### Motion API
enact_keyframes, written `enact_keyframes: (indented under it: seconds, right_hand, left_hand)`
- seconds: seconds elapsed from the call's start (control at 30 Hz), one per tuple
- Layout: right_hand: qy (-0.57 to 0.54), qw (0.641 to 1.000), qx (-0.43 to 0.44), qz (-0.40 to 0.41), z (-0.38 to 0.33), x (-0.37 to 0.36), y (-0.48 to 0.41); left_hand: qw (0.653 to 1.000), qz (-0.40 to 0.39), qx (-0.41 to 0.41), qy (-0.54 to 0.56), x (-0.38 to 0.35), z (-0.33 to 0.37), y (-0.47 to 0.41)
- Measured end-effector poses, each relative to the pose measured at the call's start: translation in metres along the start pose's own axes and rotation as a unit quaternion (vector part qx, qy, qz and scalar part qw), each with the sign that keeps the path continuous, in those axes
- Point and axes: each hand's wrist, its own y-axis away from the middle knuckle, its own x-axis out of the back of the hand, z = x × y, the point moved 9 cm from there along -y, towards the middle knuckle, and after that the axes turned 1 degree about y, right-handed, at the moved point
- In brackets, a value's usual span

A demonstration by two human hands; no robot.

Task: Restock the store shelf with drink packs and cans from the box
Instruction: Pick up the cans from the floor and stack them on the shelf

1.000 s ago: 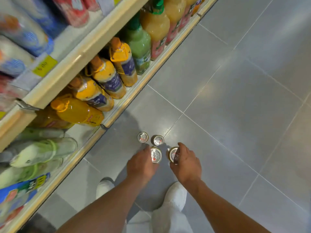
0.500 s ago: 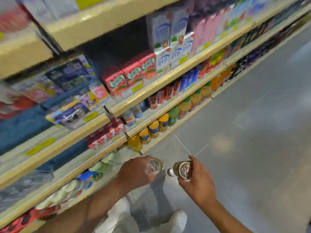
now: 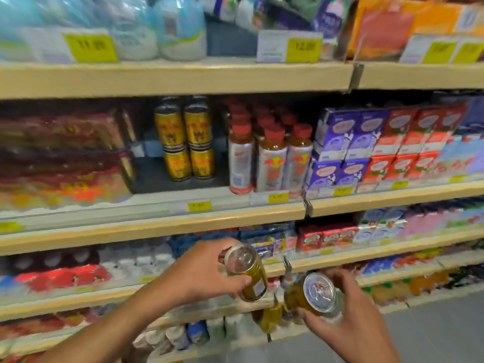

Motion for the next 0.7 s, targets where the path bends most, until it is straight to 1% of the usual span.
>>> enact_keyframes:
  seconds: [0.17, 0.27, 0.33, 0.47, 0.57, 0.63, 0.7]
  right_hand:
    - [-0.027, 0.997, 0.072, 0.003, -0.100, -0.003, -0.023]
    - [-0.036, 0.994, 0.103, 0.014, -0.143, -0.005, -0.033]
    - [-0.034, 0.992, 0.120, 0.016, -0.169, -0.011, -0.041]
    - [-0.019, 0.989, 0.144, 0.039, -0.207, -0.013, -0.049]
    - [-0.008, 0.987, 0.147, 0.062, -0.226, -0.015, -0.053]
    - [0.002, 0.987, 0.148, 0.069, -0.236, -0.015, -0.054]
    - [0.013, 0.985, 0.151, 0.079, -0.246, -0.015, -0.056]
  left_hand:
    - [0.990, 0.129, -0.004, 0.050, 0.143, -0.015, 0.022]
    - [0.979, 0.200, -0.016, 0.029, 0.203, -0.025, 0.016]
    - [0.972, 0.234, -0.002, 0.026, 0.231, -0.039, 0.008]
    - [0.968, 0.244, 0.032, -0.041, 0.253, -0.065, -0.011]
    - [0.968, 0.223, 0.082, -0.081, 0.252, -0.087, -0.025]
    - [0.971, 0.207, 0.079, -0.090, 0.247, -0.096, -0.034]
    - [0.976, 0.196, 0.062, -0.073, 0.244, -0.101, -0.040]
